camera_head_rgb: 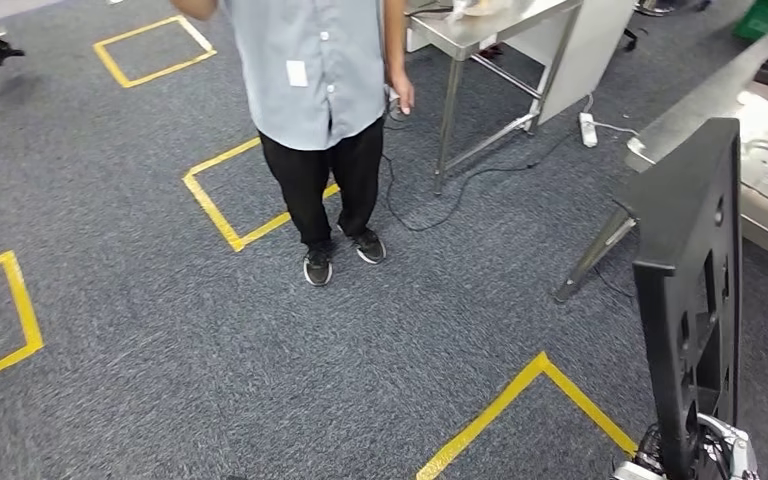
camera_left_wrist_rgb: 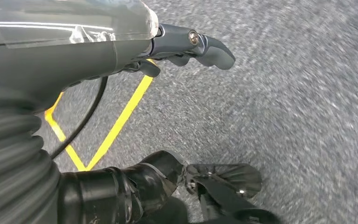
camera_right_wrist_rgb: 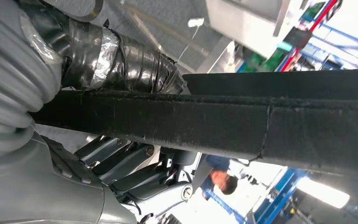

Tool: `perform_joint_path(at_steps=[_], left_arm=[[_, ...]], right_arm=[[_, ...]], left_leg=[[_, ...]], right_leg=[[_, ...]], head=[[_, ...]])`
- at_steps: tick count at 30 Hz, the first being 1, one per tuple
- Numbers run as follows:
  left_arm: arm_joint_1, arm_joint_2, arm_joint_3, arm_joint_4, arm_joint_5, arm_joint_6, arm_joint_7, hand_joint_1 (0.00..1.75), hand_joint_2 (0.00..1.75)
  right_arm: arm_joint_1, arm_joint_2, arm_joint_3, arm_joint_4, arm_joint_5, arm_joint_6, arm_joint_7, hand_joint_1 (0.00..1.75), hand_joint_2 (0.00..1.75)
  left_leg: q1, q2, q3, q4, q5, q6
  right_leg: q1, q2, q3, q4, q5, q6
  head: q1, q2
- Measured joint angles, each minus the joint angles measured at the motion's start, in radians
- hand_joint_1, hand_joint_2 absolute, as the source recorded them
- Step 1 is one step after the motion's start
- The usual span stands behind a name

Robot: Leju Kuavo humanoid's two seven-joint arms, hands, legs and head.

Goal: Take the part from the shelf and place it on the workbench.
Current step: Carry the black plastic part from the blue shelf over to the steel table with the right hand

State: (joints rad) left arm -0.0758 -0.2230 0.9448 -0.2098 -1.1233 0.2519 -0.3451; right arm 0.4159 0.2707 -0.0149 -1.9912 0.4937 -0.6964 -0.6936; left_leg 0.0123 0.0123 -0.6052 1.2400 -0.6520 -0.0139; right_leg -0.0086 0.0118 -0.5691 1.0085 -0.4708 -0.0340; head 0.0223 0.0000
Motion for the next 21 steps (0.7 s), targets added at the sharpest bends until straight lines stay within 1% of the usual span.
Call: perform_joint_path(at_steps=[1, 2, 3, 4, 5, 6, 7, 8, 9, 10, 11, 12, 13, 14, 15, 16, 17, 18, 19, 20, 21], left_arm=[[0.002, 0.000, 0.000, 0.000, 0.000, -0.002, -0.001, 0.00, 1.75], [0.003, 0.000, 0.000, 0.000, 0.001, -0.004, -0.002, 0.00, 1.75], [0.003, 0.000, 0.000, 0.000, 0.001, -0.006, -0.003, 0.00, 1.75], [0.004, 0.000, 0.000, 0.000, 0.001, -0.007, -0.003, 0.00, 1.75], [0.004, 0.000, 0.000, 0.000, 0.002, -0.008, -0.003, 0.00, 1.75], [0.005, 0.000, 0.001, 0.000, 0.002, -0.009, -0.004, 0.00, 1.75], [0.005, 0.000, 0.001, 0.000, 0.002, -0.009, -0.004, 0.00, 1.75], [0.005, 0.001, 0.001, 0.000, 0.002, -0.010, -0.004, 0.00, 1.75], [0.003, 0.001, 0.001, 0.000, 0.002, -0.010, -0.004, 0.00, 1.75], [0.002, 0.001, 0.001, 0.000, 0.002, -0.010, -0.004, 0.00, 1.75], [0.001, 0.000, 0.002, 0.000, 0.002, -0.010, -0.005, 0.00, 1.75], [0.001, 0.000, 0.002, 0.000, 0.002, -0.010, -0.005, 0.00, 1.75], [0.002, 0.000, 0.002, 0.000, 0.002, -0.011, -0.005, 0.00, 1.75], [0.003, 0.000, 0.002, 0.000, 0.002, -0.011, -0.005, 0.00, 1.75], [0.005, 0.000, 0.002, 0.000, 0.002, -0.011, -0.005, 0.00, 1.75], [0.006, 0.000, 0.002, 0.000, 0.002, -0.011, -0.005, 0.00, 1.75], [0.007, 0.000, 0.003, 0.000, 0.002, -0.011, -0.005, 0.00, 1.75], [0.006, 0.000, 0.003, 0.000, 0.002, -0.011, -0.005, 0.00, 1.75], [0.005, 0.000, 0.003, 0.000, 0.002, -0.011, -0.005, 0.00, 1.75], [0.004, 0.000, 0.003, 0.000, 0.002, -0.011, -0.005, 0.00, 1.75], [0.003, 0.000, 0.004, 0.000, 0.002, -0.011, -0.005, 0.00, 1.75]], right_arm=[[0.000, 0.000, 0.000, 0.000, 0.000, 0.000, 0.000, 1.75, 1.75], [0.001, 0.000, 0.000, 0.000, 0.000, 0.001, 0.000, 1.75, 1.75], [0.001, 0.000, 0.000, 0.000, 0.000, 0.001, 0.000, 1.75, 1.75], [0.001, 0.000, 0.000, 0.000, 0.000, 0.002, 0.000, 1.75, 1.75], [0.001, 0.000, 0.000, 0.000, 0.000, 0.002, 0.000, 1.75, 1.75], [0.000, 0.000, 0.000, 0.000, 0.000, 0.002, 0.000, 1.75, 1.75], [0.000, 0.000, 0.000, 0.000, 0.000, 0.002, 0.000, 1.75, 1.75], [0.000, 0.000, 0.000, 0.000, 0.000, 0.002, 0.000, 1.75, 1.75], [0.001, -0.001, 0.000, 0.000, 0.000, 0.001, 0.000, 1.75, 1.75], [0.003, -0.001, 0.000, 0.000, 0.000, 0.001, 0.000, 1.75, 1.75], [0.004, -0.001, 0.000, 0.000, 0.000, 0.000, 0.000, 1.75, 1.75], [0.004, -0.001, 0.000, -0.001, 0.000, 0.000, 0.000, 1.75, 1.75], [0.003, -0.001, 0.000, -0.001, 0.000, 0.000, 0.000, 1.75, 1.75], [0.002, -0.001, 0.000, -0.002, 0.000, -0.001, 0.000, 1.75, 1.75], [0.001, -0.001, 0.000, -0.002, 0.000, -0.001, 0.000, 1.75, 1.75], [0.002, -0.001, 0.000, -0.001, 0.000, -0.001, 0.000, 1.75, 1.75], [0.003, -0.001, -0.001, -0.001, 0.000, -0.001, 0.000, 1.75, 1.75], [0.004, -0.001, -0.001, -0.001, 0.000, 0.000, 0.000, 1.75, 1.75], [0.004, -0.001, -0.001, -0.001, 0.000, 0.000, 0.000, 1.75, 1.75], [0.003, -0.001, -0.001, -0.002, 0.000, 0.000, 0.000, 1.75, 1.75], [0.003, -0.001, -0.001, -0.002, 0.000, 0.000, 0.000, 1.75, 1.75]], left_leg=[[0.001, -0.003, -0.022, 0.042, -0.007, -0.002], [0.001, -0.003, -0.029, 0.048, 0.006, -0.004], [0.002, -0.006, -0.017, 0.014, 0.039, -0.004], [0.005, -0.018, 0.010, -0.051, 0.081, -0.004], [0.008, -0.045, 0.036, -0.118, 0.113, -0.003], [0.011, -0.071, 0.056, -0.172, 0.133, 0.000], [0.011, -0.092, 0.066, -0.202, 0.140, 0.003], [0.011, -0.101, 0.068, -0.210, 0.137, 0.008], [0.010, -0.091, 0.068, -0.213, 0.139, 0.015], [0.010, -0.078, 0.070, -0.217, 0.142, 0.022], [0.011, -0.064, 0.072, -0.222, 0.147, 0.030], [0.012, -0.049, 0.073, -0.228, 0.150, 0.037], [0.011, -0.034, 0.074, -0.231, 0.152, 0.042], [0.009, -0.020, 0.074, -0.232, 0.152, 0.045], [0.007, -0.004, 0.074, -0.232, 0.151, 0.047], [0.006, 0.011, 0.074, -0.232, 0.149, 0.047], [0.006, 0.026, 0.075, -0.231, 0.147, 0.047], [0.005, 0.039, 0.076, -0.230, 0.145, 0.046], [0.005, 0.051, 0.080, -0.230, 0.142, 0.045], [0.004, 0.061, 0.084, -0.230, 0.140, 0.042], [0.002, 0.070, 0.087, -0.229, 0.136, 0.038]], right_leg=[[0.000, 0.014, 0.000, 0.001, 0.000, 0.000], [-0.001, 0.028, 0.000, 0.004, 0.000, 0.001], [-0.002, 0.043, 0.001, 0.007, -0.001, 0.002], [-0.003, 0.058, 0.000, 0.012, -0.003, 0.005], [-0.003, 0.071, -0.002, 0.019, -0.006, 0.010], [-0.003, 0.084, -0.008, 0.026, -0.008, 0.015], [-0.003, 0.096, -0.015, 0.032, -0.009, 0.022], [-0.004, 0.107, -0.021, 0.034, -0.007, 0.030], [-0.005, 0.120, -0.027, 0.034, -0.004, 0.037], [-0.008, 0.123, -0.030, 0.035, -0.002, 0.043], [-0.007, 0.109, -0.037, 0.044, -0.009, 0.048], [-0.006, 0.083, -0.050, 0.072, -0.026, 0.052], [-0.005, 0.049, -0.073, 0.119, -0.054, 0.055], [-0.004, 0.020, -0.102, 0.181, -0.087, 0.058], [-0.005, 0.005, -0.131, 0.243, -0.113, 0.061], [-0.005, -0.002, -0.150, 0.284, -0.124, 0.062], [-0.005, -0.006, -0.152, 0.293, -0.118, 0.062], [-0.005, -0.010, -0.134, 0.263, -0.095, 0.061], [-0.004, -0.021, -0.098, 0.200, -0.061, 0.057], [0.000, -0.046, -0.059, 0.131, -0.038, 0.051], [0.006, -0.069, -0.028, 0.073, -0.021, 0.044]], head=[[0.000, 0.000], [0.000, 0.000], [0.000, 0.000], [0.000, 0.000], [0.000, 0.000], [0.000, 0.000], [0.000, 0.000], [0.000, 0.000], [0.000, 0.000], [0.000, 0.000], [0.001, 0.000], [0.002, 0.000], [0.003, 0.000], [0.003, 0.000], [0.003, 0.000], [0.003, 0.000], [0.003, 0.000], [0.003, 0.000], [0.003, 0.000], [0.003, 0.000], [0.003, 0.000]])
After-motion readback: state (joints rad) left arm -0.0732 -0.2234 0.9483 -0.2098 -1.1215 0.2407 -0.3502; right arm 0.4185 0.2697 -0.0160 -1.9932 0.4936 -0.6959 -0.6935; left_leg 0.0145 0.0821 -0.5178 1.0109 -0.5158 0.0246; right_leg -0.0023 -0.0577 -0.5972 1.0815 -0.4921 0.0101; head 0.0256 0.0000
